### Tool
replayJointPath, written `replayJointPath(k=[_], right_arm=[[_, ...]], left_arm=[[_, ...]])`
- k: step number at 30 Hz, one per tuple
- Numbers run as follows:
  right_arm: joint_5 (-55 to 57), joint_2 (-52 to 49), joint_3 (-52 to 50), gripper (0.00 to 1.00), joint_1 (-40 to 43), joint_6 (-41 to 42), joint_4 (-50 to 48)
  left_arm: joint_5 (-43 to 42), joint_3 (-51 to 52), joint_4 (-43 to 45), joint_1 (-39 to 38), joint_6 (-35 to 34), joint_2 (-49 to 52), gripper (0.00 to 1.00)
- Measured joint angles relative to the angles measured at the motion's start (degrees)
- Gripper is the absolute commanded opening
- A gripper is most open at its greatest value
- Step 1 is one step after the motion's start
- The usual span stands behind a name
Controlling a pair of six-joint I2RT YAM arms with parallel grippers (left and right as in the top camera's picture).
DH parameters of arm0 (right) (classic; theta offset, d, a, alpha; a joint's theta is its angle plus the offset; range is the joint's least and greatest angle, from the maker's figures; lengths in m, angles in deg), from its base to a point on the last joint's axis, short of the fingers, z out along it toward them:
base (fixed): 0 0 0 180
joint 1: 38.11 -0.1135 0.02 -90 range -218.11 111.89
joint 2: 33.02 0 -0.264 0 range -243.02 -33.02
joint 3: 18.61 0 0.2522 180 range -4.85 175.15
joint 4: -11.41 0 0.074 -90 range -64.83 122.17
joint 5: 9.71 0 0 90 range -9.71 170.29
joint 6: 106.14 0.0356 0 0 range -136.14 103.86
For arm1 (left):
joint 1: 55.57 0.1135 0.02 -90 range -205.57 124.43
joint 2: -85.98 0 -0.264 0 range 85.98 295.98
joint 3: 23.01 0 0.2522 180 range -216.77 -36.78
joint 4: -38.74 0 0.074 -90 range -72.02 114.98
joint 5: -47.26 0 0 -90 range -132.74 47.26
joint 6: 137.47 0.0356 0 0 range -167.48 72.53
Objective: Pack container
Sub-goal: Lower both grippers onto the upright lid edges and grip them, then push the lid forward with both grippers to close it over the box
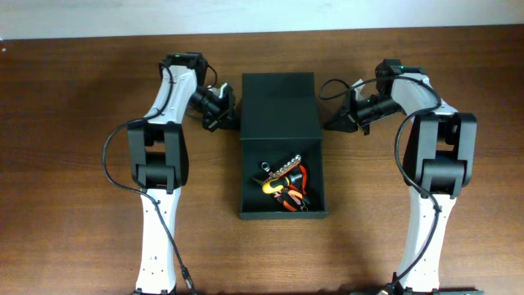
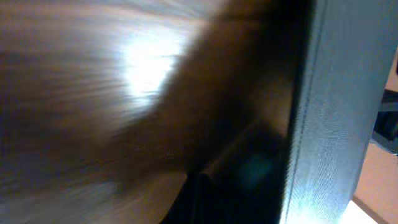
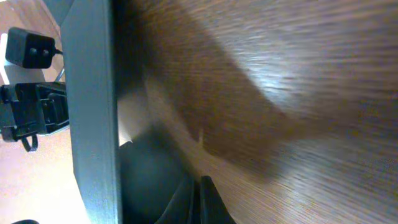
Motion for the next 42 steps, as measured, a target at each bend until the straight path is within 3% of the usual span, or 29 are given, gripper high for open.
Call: replayJointPath(k=[24,42], right_arm=[[-1.46,-0.02,-0.02,0.04,-4.92,1.9,-6.58],[-14.75,-0.02,-0.04,0.04,-1.51,2.12,-8.59]], left_arm=[[-1.51,0.0,3.58,-0.61,0.04,0.07,0.02],[-16.68,0.0,5.6,0.63,6.54,0.46,0.02]])
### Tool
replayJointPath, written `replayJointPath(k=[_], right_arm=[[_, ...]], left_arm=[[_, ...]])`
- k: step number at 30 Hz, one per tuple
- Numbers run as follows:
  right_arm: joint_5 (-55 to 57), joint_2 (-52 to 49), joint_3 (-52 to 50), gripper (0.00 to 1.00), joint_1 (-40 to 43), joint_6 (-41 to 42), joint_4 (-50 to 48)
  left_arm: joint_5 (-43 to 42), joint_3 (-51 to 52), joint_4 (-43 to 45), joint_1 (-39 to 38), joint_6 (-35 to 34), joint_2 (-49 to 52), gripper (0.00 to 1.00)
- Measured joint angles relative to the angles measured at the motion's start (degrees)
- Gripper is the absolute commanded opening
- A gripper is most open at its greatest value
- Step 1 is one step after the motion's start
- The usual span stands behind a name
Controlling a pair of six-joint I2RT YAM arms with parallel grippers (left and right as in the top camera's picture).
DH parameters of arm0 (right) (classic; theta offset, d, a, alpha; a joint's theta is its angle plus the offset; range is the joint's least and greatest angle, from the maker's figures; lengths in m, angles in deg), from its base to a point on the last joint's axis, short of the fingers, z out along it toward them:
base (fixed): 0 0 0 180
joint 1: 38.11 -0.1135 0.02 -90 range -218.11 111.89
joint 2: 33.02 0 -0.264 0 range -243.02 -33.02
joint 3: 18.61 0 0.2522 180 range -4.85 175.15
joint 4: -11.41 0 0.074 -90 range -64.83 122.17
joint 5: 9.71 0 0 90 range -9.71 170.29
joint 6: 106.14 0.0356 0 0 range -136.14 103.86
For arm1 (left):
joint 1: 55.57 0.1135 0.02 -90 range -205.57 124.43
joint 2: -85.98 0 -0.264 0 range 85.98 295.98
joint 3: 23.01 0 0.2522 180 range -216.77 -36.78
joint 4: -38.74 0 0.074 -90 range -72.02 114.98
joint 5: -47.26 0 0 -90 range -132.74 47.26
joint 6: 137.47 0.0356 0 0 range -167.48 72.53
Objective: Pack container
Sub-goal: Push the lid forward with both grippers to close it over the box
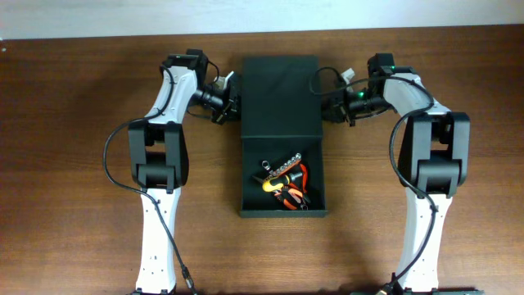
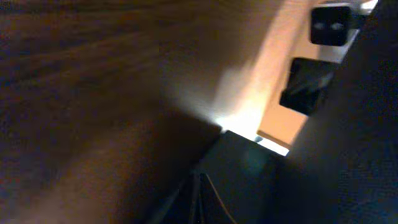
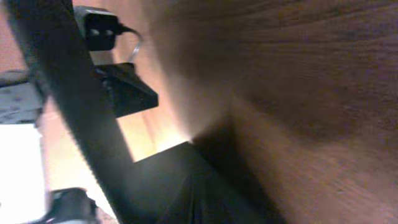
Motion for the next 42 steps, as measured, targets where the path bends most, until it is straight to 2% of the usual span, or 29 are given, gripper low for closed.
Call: replayJointPath(k=[5,10,14,18,25,37,42], right_arm=[[-4.57,0.0,0.0,0.04,0.33,0.04,0.0],[-9.4,-0.02,0.5,0.04,0.33,0.37,0.66],[-11.19,-0.02,3.3,0.04,0.35,0.33,5.64],[-11.65,-0.02,6.71,0.04,0.37,-0.33,11.21],[-9.84,0.81,10.38,0.04,0.37,-2.05,19.87],[-6.71,12.87,11.5,0.04,0.37,-9.97,33.09],[-5.86,14.51,11.72,0.04,0.37,-14.27,38.58]], left_arm=[[-3.32,-1.11,-5.22,0.85,3.61,0.11,0.02],[-4.26,-7.19,-14.91,1.33,9.2,0.2,0.02],[-4.35,-13.44,-20.06,1.33,12.63,0.2,0.02],[-4.39,-16.85,-20.35,1.51,13.29,0.17,0.02],[-5.25,-17.14,-20.52,1.53,13.46,-0.15,0.02],[-6.08,-17.2,-20.61,1.03,12.57,-9.14,0.02],[-6.14,-17.2,-20.7,0.57,11.21,-12.24,0.02]])
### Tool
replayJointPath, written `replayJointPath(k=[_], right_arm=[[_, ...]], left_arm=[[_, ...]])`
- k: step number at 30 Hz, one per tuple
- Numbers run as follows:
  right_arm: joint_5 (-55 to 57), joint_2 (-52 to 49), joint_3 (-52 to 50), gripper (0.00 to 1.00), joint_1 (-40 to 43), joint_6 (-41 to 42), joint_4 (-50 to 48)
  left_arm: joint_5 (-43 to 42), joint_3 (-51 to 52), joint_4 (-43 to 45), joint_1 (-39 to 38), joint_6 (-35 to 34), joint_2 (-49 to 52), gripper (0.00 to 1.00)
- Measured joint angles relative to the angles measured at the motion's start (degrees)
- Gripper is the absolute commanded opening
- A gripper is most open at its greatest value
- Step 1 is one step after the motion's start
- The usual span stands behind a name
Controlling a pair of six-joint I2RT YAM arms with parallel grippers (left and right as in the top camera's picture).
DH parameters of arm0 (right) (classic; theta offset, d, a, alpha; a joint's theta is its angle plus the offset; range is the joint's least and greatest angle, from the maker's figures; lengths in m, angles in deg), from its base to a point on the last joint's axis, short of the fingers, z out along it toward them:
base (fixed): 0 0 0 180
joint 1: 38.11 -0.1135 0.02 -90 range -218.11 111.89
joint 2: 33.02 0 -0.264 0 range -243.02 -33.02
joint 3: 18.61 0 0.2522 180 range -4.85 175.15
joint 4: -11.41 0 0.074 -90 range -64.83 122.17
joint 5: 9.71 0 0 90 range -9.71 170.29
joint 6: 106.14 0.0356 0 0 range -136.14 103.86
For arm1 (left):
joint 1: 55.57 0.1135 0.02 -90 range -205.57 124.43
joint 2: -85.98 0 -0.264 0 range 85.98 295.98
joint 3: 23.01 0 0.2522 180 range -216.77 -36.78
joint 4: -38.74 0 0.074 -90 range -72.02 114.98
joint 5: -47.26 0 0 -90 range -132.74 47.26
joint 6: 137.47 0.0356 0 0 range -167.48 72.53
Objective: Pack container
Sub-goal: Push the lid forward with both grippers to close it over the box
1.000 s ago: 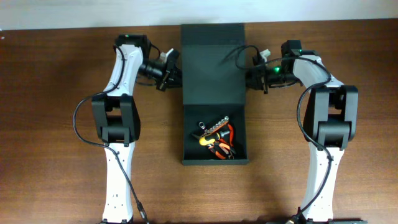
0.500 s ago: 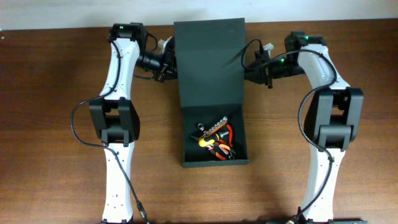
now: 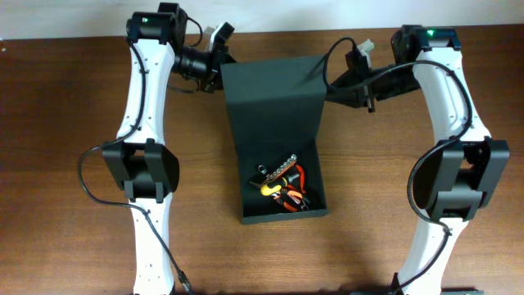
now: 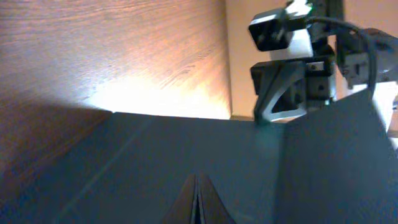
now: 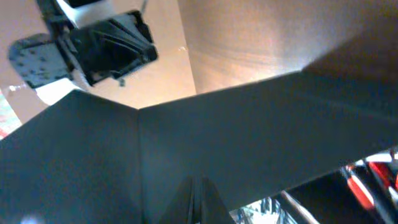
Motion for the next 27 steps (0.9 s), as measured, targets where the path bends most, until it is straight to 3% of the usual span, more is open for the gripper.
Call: replayJointPath(k=[10,16,27], right_arm=[[3.13,2.27,0.0,0.04,0.0,-6.32,5.27],[6.27,7.43,0.0,0.04,0.0,-5.97,5.27],[11.52,19.41,0.0,0.04,0.0,-3.37,5.2]], left_arm=[[0.04,0.0,0.02,-5.14,-2.95,-7.1,0.02],[1.53,-0.02,-0.02,-9.18,-5.2,-12.72,0.02],[3.61,-0.04,0.0,-9.29,-7.76,-18.8,0.02]])
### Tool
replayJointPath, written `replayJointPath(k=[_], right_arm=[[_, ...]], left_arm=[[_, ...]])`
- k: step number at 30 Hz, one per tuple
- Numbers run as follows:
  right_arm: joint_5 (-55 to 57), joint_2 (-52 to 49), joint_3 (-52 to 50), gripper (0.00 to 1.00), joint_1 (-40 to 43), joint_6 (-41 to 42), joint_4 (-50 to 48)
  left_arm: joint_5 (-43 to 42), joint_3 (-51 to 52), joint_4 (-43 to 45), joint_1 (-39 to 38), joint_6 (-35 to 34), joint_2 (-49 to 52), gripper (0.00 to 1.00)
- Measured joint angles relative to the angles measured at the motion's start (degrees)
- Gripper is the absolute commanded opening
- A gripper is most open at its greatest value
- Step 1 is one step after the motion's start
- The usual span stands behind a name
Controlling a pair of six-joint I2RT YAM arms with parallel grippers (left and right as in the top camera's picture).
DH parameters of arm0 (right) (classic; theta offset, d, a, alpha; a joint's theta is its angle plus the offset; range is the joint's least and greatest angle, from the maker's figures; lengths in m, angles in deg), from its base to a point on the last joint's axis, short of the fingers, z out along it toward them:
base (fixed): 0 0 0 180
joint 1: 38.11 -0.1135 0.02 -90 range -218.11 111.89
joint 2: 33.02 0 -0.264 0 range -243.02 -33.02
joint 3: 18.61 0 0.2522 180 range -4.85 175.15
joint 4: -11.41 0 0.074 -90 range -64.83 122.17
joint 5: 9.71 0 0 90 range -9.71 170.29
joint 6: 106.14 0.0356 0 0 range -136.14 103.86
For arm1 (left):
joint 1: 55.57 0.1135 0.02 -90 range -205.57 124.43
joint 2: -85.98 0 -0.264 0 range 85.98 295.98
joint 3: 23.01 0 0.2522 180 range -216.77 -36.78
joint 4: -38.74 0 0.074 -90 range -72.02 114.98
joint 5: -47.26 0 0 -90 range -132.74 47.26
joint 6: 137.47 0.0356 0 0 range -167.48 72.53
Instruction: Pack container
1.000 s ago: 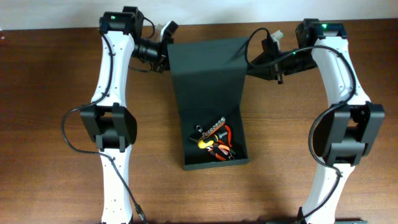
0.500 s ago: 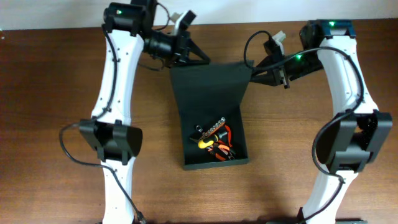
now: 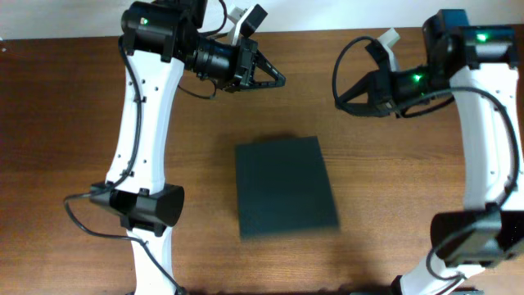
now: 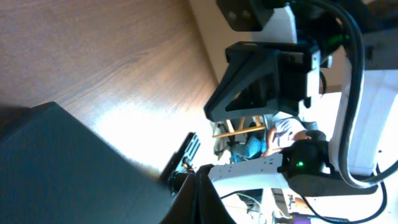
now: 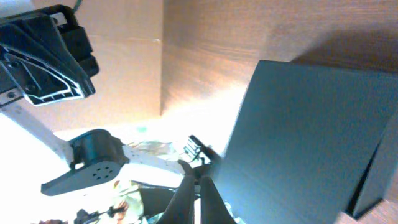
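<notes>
The black container (image 3: 285,187) lies in the middle of the table with its lid flat on top, so the tools inside are hidden. My left gripper (image 3: 278,80) hangs up at the back left of the container, apart from it, shut on nothing. Opposite it, at the back right, my right gripper (image 3: 340,105) is also shut and empty. In the left wrist view the lid (image 4: 62,168) fills the lower left beside the gripper (image 4: 200,198). In the right wrist view the lid (image 5: 298,137) is at the right of the gripper (image 5: 199,196).
The brown wooden table (image 3: 74,164) ends at a pale wall strip (image 3: 327,16) along the back. The two arms face each other over the back half of the table, and each wrist view shows the opposite arm (image 4: 273,81).
The lid was raised and tilted over the container with a gripper at each side edge. Now it lies flat on the container, the tools are covered, and both grippers are apart from it.
First the lid lay open flat behind the container, tools showing, with a gripper near each side. Then both grippers were against the lid's side edges. Then the lid stood tilted up between them. Now the container is closed and the grippers are away from it.
</notes>
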Motion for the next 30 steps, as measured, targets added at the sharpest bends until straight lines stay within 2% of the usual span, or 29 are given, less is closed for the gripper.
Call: replayJointPath(k=[4,10,17,22,25,30], right_arm=[[3.37,2.73,0.0,0.04,0.0,0.92,0.0],[10.62,3.41,0.0,0.04,-0.07,1.38,0.0],[31.3,3.74,0.0,0.04,-1.36,5.7,-0.02],[42.69,6.51,-0.02,0.04,-2.97,8.5,-0.02],[47.41,10.43,-0.02,0.04,-3.74,9.46,-0.02],[50.62,17.51,-0.9,0.04,-3.76,9.33,-0.02]], left_arm=[[5.29,0.0,-0.02,-0.33,-0.15,-1.95,0.02],[20.13,0.0,-0.02,-0.37,-0.22,-3.74,0.02],[44.11,0.0,0.0,-0.37,-3.67,-4.87,0.03],[55.45,0.24,0.0,-0.37,-5.35,-5.95,0.02],[63.17,4.15,0.15,-0.37,-5.79,-8.41,0.02],[70.84,15.15,-0.04,0.15,-6.29,-13.7,0.02]])
